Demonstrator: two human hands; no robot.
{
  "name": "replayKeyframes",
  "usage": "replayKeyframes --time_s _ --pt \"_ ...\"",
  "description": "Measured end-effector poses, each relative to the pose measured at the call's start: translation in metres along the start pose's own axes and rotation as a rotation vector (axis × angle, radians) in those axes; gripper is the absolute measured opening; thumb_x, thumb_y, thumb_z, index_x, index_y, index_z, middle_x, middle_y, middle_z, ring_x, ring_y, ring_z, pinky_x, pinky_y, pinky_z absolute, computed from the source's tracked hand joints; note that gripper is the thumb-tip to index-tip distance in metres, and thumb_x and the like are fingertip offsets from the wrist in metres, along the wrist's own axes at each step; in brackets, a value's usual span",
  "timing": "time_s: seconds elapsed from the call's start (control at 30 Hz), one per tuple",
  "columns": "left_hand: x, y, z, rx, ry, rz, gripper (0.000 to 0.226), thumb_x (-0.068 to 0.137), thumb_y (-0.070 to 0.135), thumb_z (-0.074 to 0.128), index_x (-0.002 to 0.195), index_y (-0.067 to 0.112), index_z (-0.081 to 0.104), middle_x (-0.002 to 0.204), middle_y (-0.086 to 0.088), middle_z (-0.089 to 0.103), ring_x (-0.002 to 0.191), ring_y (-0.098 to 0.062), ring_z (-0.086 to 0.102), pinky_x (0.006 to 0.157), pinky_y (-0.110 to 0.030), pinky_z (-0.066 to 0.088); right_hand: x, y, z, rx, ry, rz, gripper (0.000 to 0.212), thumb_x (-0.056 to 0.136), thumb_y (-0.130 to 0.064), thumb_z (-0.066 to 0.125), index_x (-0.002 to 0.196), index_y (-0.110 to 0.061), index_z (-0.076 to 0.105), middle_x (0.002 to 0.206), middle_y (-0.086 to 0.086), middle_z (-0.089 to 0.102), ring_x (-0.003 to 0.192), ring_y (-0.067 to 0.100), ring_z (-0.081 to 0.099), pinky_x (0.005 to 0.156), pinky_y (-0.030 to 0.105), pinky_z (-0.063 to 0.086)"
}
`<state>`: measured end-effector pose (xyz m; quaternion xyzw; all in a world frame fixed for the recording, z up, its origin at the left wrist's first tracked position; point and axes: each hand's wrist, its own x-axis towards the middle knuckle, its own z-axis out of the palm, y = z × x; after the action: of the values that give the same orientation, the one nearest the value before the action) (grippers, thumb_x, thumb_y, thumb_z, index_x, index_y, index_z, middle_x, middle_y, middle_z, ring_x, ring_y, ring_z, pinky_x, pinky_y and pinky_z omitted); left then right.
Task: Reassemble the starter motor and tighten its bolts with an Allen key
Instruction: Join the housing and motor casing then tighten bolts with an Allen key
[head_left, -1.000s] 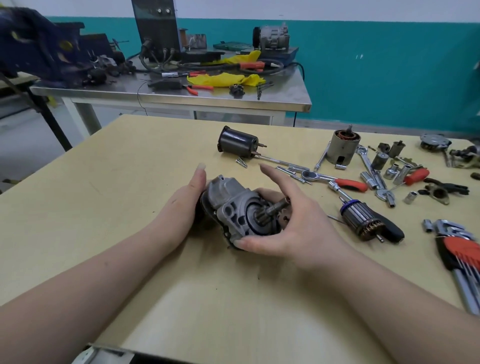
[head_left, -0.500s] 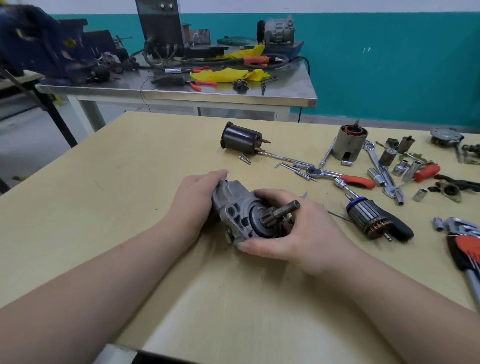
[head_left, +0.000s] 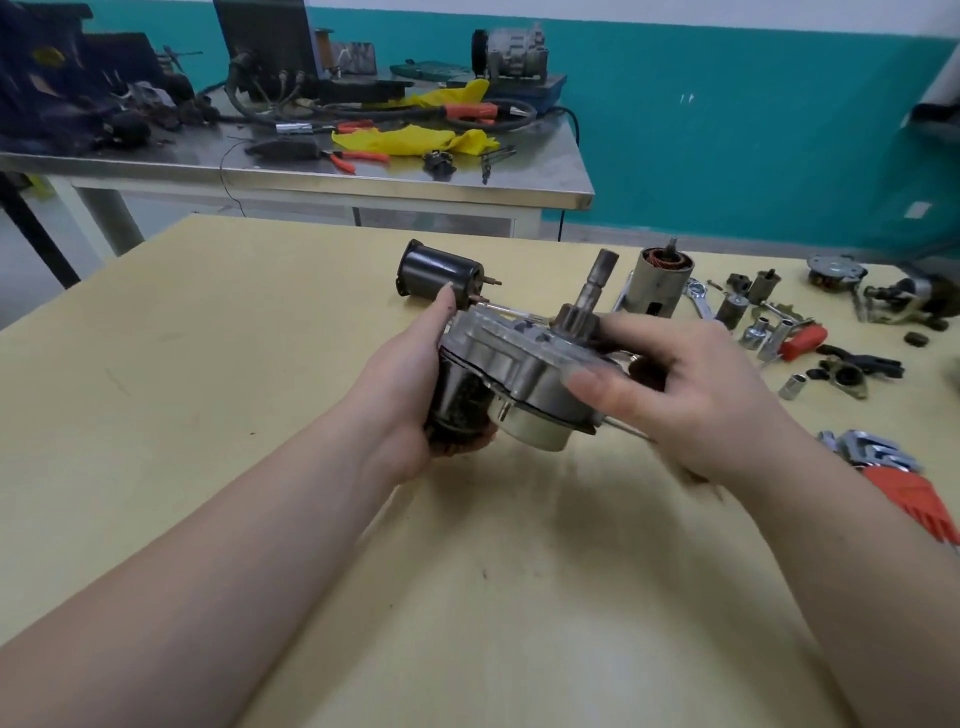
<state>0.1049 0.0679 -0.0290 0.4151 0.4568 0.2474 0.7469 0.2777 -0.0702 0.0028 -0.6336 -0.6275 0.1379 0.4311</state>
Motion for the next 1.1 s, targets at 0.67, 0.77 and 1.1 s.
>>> replayKeyframes --time_s 0.67,0.77,1.1 --pt "0.001 -0.002 -0.018 0.025 0.014 0.202 0.036 0.093 0.057 0.074 0.082 0.025 0.085 0.090 -0.003 0.082 0.082 -0.025 0.079 0.070 -0.037 0.066 0.004 0.024 0.005 0.088 -0.134 -0.176 0.049 0.079 -0.068 0.075 0.122 -0.047 0.069 0.101 -0.029 0.075 0.083 -0.002 0.067 0.069 0.014 0.049" --pt "0.002 0.000 -0.021 0.077 0.073 0.283 0.031 0.093 0.039 0.073 0.066 0.026 0.081 0.068 0.001 0.072 0.055 -0.015 0.068 0.047 -0.022 0.053 0.008 0.037 0.004 0.395 0.133 -0.051 0.041 0.102 -0.056 0.053 0.116 -0.028 0.079 0.091 -0.003 0.078 0.053 0.006 0.043 0.050 0.019 0.031" --pt "0.003 0.006 -0.030 0.353 0.008 0.486 0.045 0.101 0.033 0.067 0.091 -0.011 0.072 0.075 -0.016 0.051 0.061 -0.025 0.041 0.043 -0.020 0.032 0.026 0.030 0.019 0.901 0.012 0.695 0.055 0.091 0.025 0.034 0.132 -0.002 0.060 0.113 0.029 0.076 0.077 0.020 0.065 0.063 0.024 0.053"
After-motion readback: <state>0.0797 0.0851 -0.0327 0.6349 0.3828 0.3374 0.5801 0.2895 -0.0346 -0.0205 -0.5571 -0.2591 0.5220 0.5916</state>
